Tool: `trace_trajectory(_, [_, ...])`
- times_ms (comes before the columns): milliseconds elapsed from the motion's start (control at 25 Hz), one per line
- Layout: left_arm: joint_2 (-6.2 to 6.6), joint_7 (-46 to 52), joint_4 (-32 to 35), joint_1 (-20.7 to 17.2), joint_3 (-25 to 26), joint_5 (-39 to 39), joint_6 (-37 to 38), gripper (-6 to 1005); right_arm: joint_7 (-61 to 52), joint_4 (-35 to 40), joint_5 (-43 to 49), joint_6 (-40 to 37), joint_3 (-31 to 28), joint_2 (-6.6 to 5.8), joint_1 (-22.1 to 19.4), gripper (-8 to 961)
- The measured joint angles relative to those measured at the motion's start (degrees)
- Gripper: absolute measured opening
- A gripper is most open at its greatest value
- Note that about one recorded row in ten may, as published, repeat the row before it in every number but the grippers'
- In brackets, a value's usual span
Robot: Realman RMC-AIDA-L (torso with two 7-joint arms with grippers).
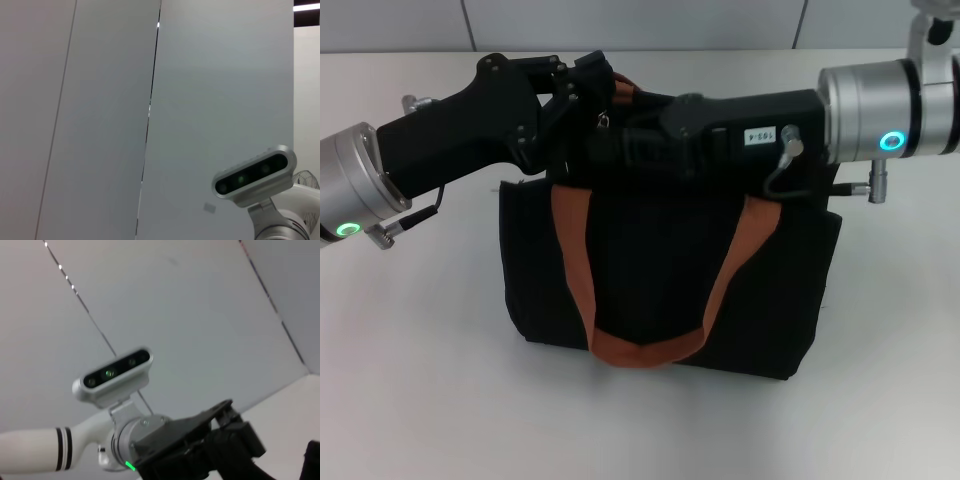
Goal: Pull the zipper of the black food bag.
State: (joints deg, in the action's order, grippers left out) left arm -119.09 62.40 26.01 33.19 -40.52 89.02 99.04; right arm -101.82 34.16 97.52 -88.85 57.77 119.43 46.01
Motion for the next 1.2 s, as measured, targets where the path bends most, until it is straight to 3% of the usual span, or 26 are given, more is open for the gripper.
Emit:
trace_trajectory(240, [0.00, 0.0, 0.0, 0.1, 0.0, 0.1, 0.0, 51, -1.2, 0.7, -0.2, 1.2, 2.3, -0.04, 0.1, 14])
trace_trajectory(800, [0.00, -0.4, -0.3, -0.3, 0.0, -0.3, -0.1, 52, -2.5, 2.8, -0.1, 0.5, 2.1, -0.23, -0.8, -2])
trace_trajectory(1200, [-0.01, -9.9, -5.6, -2.8, 0.7, -2.0, -0.2, 52, -12.7, 5.2, 2.1, 1.7, 2.6, -0.25, 0.8, -2])
